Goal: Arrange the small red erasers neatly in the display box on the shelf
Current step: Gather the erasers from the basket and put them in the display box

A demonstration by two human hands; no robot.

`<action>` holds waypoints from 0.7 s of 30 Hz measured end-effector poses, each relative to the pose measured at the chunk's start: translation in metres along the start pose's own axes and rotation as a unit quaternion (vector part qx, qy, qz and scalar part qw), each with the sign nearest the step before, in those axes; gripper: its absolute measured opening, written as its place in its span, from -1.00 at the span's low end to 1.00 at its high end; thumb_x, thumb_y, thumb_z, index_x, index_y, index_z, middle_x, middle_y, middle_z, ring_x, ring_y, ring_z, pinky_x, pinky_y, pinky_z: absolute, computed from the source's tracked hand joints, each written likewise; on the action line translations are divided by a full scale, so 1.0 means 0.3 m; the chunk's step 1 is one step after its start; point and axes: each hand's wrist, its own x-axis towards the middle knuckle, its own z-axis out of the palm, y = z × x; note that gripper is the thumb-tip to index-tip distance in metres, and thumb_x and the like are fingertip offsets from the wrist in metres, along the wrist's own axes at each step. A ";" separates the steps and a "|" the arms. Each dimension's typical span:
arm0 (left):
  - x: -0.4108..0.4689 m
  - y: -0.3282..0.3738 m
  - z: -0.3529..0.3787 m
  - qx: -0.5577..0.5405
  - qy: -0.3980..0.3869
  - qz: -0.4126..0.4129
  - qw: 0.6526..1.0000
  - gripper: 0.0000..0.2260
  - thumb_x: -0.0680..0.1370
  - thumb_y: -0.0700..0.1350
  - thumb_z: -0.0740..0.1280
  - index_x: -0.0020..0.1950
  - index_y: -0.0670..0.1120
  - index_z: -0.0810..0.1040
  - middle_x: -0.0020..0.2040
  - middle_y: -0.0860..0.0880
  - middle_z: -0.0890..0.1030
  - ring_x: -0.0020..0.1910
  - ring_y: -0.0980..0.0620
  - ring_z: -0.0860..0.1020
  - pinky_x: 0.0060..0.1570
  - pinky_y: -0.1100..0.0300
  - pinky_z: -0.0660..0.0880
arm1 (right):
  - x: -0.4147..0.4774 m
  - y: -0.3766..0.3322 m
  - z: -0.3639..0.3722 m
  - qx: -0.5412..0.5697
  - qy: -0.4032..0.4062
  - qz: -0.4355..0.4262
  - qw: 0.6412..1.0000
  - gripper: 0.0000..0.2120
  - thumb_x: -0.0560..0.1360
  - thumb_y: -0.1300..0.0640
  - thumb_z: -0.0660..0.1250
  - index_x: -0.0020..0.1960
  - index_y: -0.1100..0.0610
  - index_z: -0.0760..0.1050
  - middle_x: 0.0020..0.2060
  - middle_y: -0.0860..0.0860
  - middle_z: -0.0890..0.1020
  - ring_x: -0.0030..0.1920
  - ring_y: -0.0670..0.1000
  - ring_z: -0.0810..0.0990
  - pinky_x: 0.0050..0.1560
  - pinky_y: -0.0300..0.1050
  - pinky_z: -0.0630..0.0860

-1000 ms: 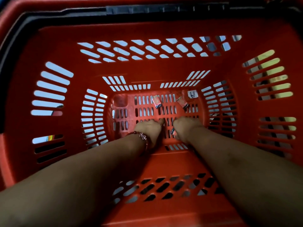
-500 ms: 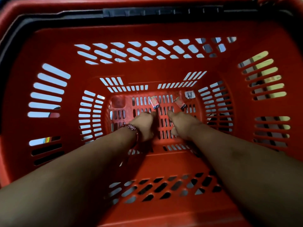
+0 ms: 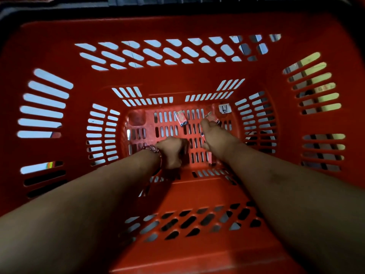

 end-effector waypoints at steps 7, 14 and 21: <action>-0.010 0.006 -0.008 -0.023 0.001 0.008 1.000 -0.82 0.46 -0.18 0.44 0.01 -0.04 0.53 0.05 -0.05 0.63 0.02 -0.08 0.60 0.05 0.04 0.59 | -0.003 0.013 -0.004 0.024 0.014 -0.057 0.998 -0.37 0.58 0.33 0.26 0.57 -0.01 0.20 0.51 0.12 0.26 0.32 0.13 0.50 0.19 -0.05 0.56; -0.024 0.024 -0.033 -0.053 0.002 -0.021 0.998 -0.83 0.48 -0.22 0.40 0.02 -0.03 0.55 -0.03 0.02 0.58 0.01 -0.01 0.56 -0.03 0.19 0.48 | -0.038 0.016 -0.062 0.053 -0.010 0.031 0.998 -0.89 0.46 0.18 0.32 -0.14 -0.02 0.46 -0.15 0.01 0.59 -0.08 0.11 0.62 -0.14 -0.06 0.55; -0.025 0.035 -0.029 -0.134 0.049 -0.096 0.985 -0.79 0.54 -0.14 0.36 0.17 -0.05 0.59 0.08 -0.04 0.65 0.06 -0.08 0.63 0.07 0.04 0.65 | -0.020 0.023 -0.016 0.052 -0.167 0.172 0.969 -0.62 0.56 -0.03 0.29 0.30 0.13 0.51 0.21 0.16 0.60 0.17 0.15 0.60 0.27 0.15 0.53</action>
